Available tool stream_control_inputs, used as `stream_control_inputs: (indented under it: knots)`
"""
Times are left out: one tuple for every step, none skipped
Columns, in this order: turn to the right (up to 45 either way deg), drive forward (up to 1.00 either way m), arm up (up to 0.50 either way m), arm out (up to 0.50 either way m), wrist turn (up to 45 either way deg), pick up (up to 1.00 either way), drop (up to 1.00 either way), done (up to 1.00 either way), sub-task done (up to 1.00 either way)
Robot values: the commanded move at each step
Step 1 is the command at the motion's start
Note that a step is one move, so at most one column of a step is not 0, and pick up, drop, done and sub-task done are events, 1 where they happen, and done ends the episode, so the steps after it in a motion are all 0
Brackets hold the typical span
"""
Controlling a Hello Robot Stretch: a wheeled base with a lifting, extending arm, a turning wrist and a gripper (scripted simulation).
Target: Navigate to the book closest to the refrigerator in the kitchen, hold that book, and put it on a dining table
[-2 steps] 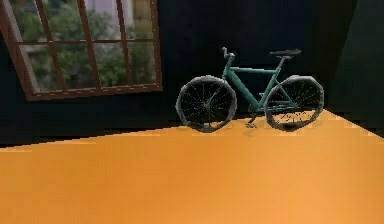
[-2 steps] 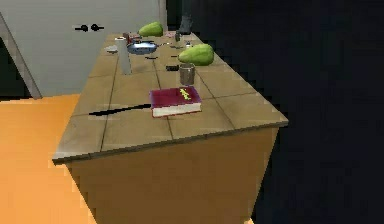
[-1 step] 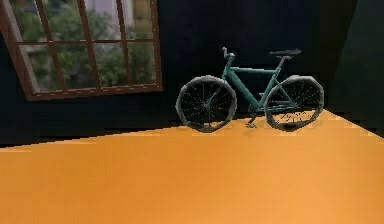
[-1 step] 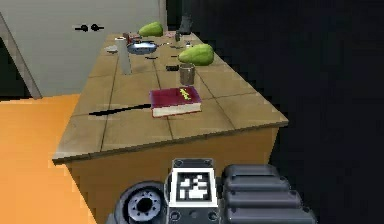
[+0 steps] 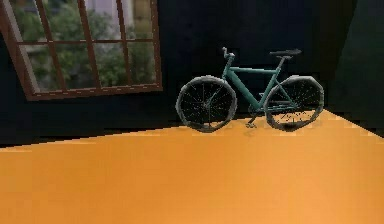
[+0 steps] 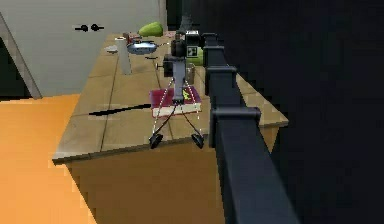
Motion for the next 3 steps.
stream_control_inputs:
  knots:
    - [0.0, 0.00, 0.00, 0.00, 45.0, 0.00, 0.00, 0.00, 0.00]
    - [0.0, 0.00, 0.00, 0.00, 45.0, 0.00, 0.00, 0.00, 0.00]
    - [0.0, 0.00, 0.00, 0.00, 45.0, 0.00, 0.00, 0.00, 0.00]
